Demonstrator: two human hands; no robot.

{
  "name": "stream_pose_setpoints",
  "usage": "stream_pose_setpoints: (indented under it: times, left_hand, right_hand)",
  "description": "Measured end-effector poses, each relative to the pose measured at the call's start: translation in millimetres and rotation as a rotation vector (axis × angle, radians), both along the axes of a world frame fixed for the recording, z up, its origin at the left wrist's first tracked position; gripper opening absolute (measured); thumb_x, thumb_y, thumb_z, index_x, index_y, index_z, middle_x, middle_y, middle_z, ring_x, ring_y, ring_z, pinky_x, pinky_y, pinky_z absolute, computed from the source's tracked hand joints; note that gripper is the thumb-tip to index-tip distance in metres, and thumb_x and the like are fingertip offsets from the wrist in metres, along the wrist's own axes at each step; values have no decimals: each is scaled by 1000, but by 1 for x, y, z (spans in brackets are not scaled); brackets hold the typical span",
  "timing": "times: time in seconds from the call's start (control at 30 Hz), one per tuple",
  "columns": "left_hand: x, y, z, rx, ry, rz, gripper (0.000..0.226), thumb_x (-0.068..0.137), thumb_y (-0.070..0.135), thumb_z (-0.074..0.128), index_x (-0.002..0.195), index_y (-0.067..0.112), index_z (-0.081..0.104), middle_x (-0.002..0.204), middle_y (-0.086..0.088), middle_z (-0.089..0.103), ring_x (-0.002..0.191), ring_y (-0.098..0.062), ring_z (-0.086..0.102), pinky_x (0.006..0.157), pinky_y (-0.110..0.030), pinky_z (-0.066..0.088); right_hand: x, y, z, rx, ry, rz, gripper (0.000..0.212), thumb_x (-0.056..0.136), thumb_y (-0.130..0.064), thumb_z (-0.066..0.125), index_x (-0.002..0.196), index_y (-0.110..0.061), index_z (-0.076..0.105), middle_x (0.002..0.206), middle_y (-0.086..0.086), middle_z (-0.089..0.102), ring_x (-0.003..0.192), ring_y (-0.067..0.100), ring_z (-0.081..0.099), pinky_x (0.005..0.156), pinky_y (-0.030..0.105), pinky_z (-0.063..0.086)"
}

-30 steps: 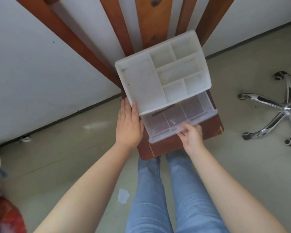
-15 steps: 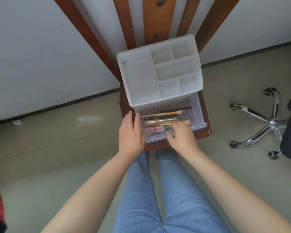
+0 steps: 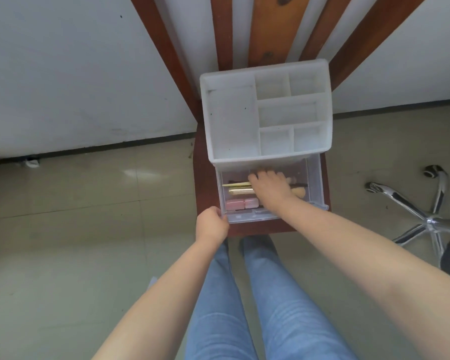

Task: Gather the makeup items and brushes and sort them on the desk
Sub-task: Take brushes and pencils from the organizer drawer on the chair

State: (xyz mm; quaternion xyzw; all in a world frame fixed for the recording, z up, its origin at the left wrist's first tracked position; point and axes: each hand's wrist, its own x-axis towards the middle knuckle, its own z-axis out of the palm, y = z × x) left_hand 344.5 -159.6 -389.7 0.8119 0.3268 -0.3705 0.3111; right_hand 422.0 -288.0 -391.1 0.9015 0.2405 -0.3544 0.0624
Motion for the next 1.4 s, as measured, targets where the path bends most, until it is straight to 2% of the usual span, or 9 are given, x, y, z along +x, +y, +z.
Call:
stream_pose_setpoints:
  times: [0.2, 0.3, 0.5, 0.6, 0.7, 0.87, 1.07, 1.27, 1.4]
  left_hand:
    - [3, 0, 5, 16, 28, -68, 30, 91, 15, 46, 62, 16, 37, 99, -16, 63, 100, -33, 57, 78, -30, 44]
    - [6, -1, 12, 20, 43, -133, 11, 92, 15, 43, 89, 7, 51, 109, -17, 61, 103, -34, 55, 80, -33, 44]
    - [6, -5, 18, 63, 61, -215, 25, 92, 17, 41, 109, 0, 51, 115, -18, 56, 106, -35, 53, 83, -36, 45]
    - [5, -7, 29, 258, -152, -318, 24, 88, 10, 47, 109, 1, 53, 110, -18, 52, 104, -37, 52, 80, -40, 45]
    - [8, -17, 32, 209, -421, -660, 19, 77, -3, 55, 96, -3, 57, 94, -20, 54, 88, -40, 55, 65, -40, 45]
    - [42, -41, 10, 232, -184, -979, 43, 88, 13, 52, 127, 5, 36, 126, -13, 41, 118, -31, 40, 90, -36, 40]
    - [57, -48, -9, 374, -205, -1346, 72, 91, 34, 47, 146, 11, 5, 147, -14, 17, 135, -30, 20, 107, -39, 26]
    - [76, -53, -13, 392, -215, -1650, 81, 94, 40, 40, 145, 10, -14, 155, -9, -13, 144, -27, -13, 117, -40, -6]
    - [85, -65, -17, 341, -196, -1671, 85, 92, 48, 40, 145, 10, -15, 154, -9, -19, 143, -26, -16, 116, -39, -8]
  right_hand:
    - [19, -6, 3, -33, 12, -86, 40, 87, 3, 42, 126, -2, 42, 123, 16, 54, 111, 35, 53, 86, 40, 46]
    - [20, -21, 3, 42, 32, -137, 32, 89, -3, 44, 121, -1, 46, 120, 18, 54, 109, 35, 54, 84, 39, 47]
    - [18, -32, 3, 93, 84, -148, 29, 90, -3, 43, 118, -1, 48, 117, 17, 55, 106, 33, 55, 78, 35, 45]
    - [18, -37, 14, 162, 85, -160, 23, 90, -7, 44, 112, -1, 49, 113, 17, 56, 100, 32, 56, 69, 32, 39]
    - [13, -56, 41, 225, 60, -202, 17, 89, -10, 46, 106, -5, 47, 103, 15, 57, 90, 31, 57, 62, 30, 35]
    - [-5, -115, 71, 219, 23, -545, 14, 89, -12, 48, 86, -12, 35, 94, 20, 58, 88, 35, 57, 62, 28, 31]
    - [-70, -138, 30, 334, 243, -1039, 8, 90, -14, 51, 88, -7, 49, 93, 19, 62, 91, 36, 62, 72, 32, 43]
    - [-91, -111, 5, 546, 330, -1298, 6, 91, -15, 49, 87, -11, 45, 71, -1, 51, 61, 20, 57, 49, 14, 40]
    - [-91, -102, -3, 615, 348, -1407, 5, 91, -15, 48, 88, -12, 46, 72, -2, 52, 57, 11, 52, 69, 34, 49]
